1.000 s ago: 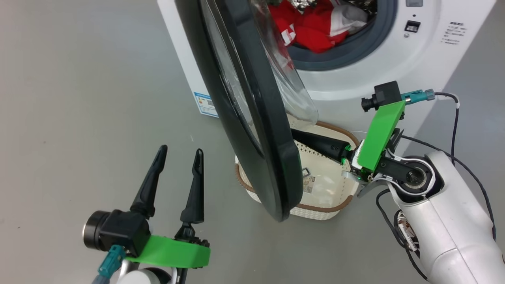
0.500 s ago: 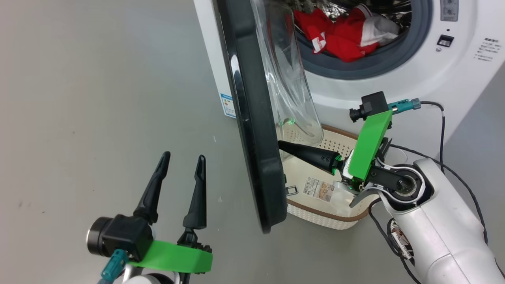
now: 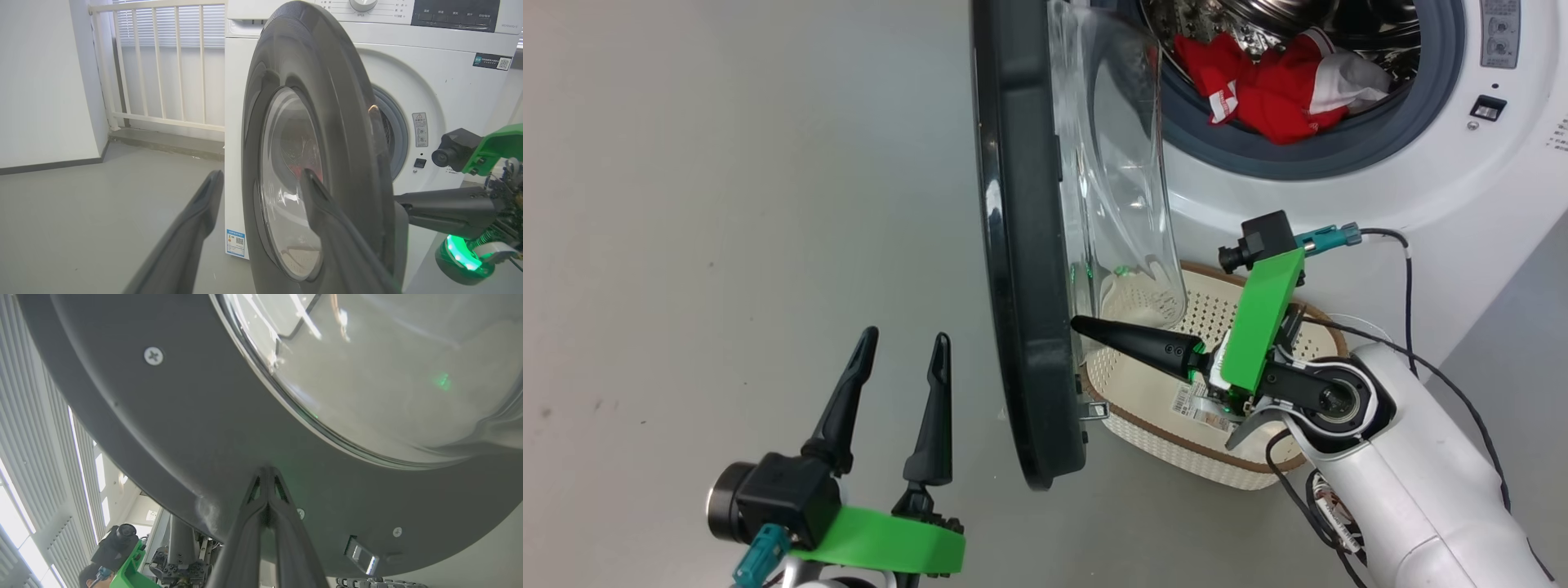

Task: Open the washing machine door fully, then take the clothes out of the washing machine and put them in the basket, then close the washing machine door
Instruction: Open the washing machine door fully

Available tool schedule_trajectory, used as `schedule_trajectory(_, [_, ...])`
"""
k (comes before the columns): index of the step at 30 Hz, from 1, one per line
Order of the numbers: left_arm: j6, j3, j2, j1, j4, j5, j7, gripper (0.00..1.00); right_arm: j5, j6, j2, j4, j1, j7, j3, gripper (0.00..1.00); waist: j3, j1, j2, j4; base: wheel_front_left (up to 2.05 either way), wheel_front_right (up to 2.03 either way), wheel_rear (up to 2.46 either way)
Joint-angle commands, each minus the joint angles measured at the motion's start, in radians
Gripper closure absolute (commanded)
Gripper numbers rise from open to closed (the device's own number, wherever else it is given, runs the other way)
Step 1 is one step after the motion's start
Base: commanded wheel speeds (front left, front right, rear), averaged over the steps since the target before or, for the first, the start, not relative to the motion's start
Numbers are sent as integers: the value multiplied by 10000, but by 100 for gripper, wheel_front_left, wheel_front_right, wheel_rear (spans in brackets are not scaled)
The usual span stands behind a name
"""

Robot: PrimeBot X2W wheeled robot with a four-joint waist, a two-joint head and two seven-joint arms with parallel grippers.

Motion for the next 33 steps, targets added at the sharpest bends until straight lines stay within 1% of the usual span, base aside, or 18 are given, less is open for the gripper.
schedule_trajectory(1, [74,340,190,-9,-321,-21,-9,0,113,77,285,-206,-170,-65,257,100,18,0,0,6,0,0,0])
schedule_trajectory(13, [129,283,202,57,-339,-91,-39,0,318,77,285,-60,-306,-224,618,100,37,0,0,-4,0,0,0])
schedule_trajectory(16, [117,268,209,50,-321,-128,-46,0,284,77,285,-85,-300,-434,603,100,52,0,0,-8,0,0,0])
schedule_trajectory(19, [90,262,217,34,-298,-177,-60,0,-137,77,174,-231,-311,-902,592,100,65,0,0,-7,0,0,0])
schedule_trajectory(21, [81,272,222,33,-284,-210,-77,0,-678,77,21,-476,-275,-1365,643,100,63,0,0,-7,0,0,0])
schedule_trajectory(22, [78,276,223,34,-281,-224,-86,0,-1043,77,-79,-648,-242,-1637,707,96,64,0,0,-5,0,0,0])
schedule_trajectory(23, [77,280,230,37,-276,-232,-95,0,-1433,77,-185,-831,-179,-1901,795,76,61,0,0,-4,0,0,0])
schedule_trajectory(24, [77,285,239,41,-272,-239,-104,0,-1817,77,-275,-1009,-93,-2195,864,61,55,0,0,-4,0,0,0])
schedule_trajectory(25, [78,288,254,43,-269,-233,-114,0,-2140,77,-327,-1195,7,-2475,918,44,47,0,0,-4,0,0,0])
schedule_trajectory(26, [81,291,271,46,-265,-226,-123,0,-2411,77,-360,-1370,127,-2727,959,0,35,0,0,-6,0,0,0])
schedule_trajectory(29, [111,317,325,62,-266,-201,-148,0,-3680,77,-590,-1761,389,-3727,1118,0,-5,0,0,-18,0,0,0])
schedule_trajectory(33, [278,480,294,139,-360,-249,-210,0,-5728,77,-848,-1964,638,-5363,1213,0,-26,0,0,-87,0,0,0])
